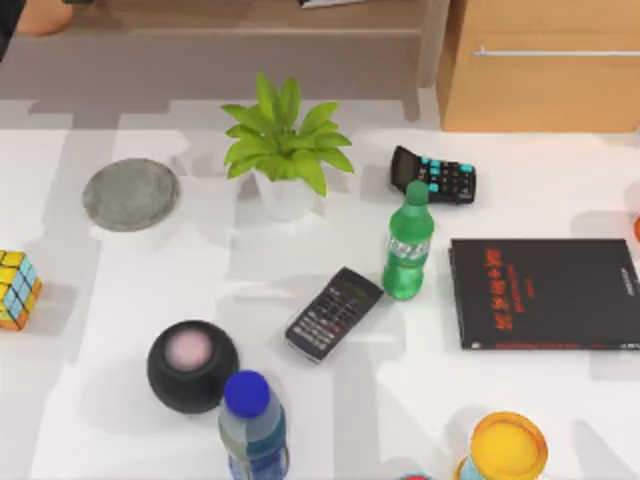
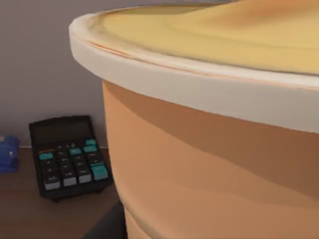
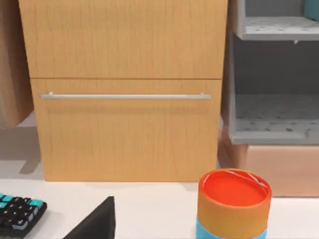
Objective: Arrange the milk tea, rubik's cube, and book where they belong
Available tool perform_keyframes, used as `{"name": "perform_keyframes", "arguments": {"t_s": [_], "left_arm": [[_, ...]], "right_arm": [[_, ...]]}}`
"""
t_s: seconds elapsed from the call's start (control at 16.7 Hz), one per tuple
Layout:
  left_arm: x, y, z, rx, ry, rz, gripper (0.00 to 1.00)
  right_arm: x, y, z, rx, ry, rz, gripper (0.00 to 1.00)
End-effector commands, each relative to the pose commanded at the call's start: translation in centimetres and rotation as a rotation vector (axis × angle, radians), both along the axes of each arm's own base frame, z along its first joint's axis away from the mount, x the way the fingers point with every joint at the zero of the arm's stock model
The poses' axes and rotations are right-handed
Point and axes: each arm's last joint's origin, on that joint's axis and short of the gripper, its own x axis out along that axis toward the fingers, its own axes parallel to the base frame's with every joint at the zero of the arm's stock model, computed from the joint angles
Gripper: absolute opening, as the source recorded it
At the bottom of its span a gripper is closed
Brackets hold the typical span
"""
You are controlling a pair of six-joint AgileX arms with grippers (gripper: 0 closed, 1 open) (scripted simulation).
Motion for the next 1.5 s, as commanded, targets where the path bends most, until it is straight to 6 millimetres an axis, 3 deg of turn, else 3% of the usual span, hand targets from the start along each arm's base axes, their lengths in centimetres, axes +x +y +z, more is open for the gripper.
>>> {"name": "perform_keyframes", "arguments": {"t_s": [0.3, 0.6, 0.84, 1.08, 1.5], "left_arm": [[-4.2, 0.0, 0.1, 0.000, 0.003, -0.002, 0.00], [-4.2, -0.2, 0.0, 0.001, 0.006, -0.005, 0.00], [-5.6, -2.6, -0.6, -0.015, -0.034, -0.015, 0.00], [-6.9, -4.3, -2.0, -0.022, -0.069, -0.017, 0.00], [-7.6, -5.2, -5.5, -0.021, -0.086, 0.001, 0.00]], "right_arm": [[0.0, 0.0, 0.0, 0.000, 0.000, 0.000, 1.00], [0.0, 0.0, 0.0, 0.000, 0.000, 0.000, 1.00], [0.0, 0.0, 0.0, 0.000, 0.000, 0.000, 1.00], [0.0, 0.0, 0.0, 0.000, 0.000, 0.000, 1.00], [0.0, 0.0, 0.0, 0.000, 0.000, 0.000, 1.00]]}}
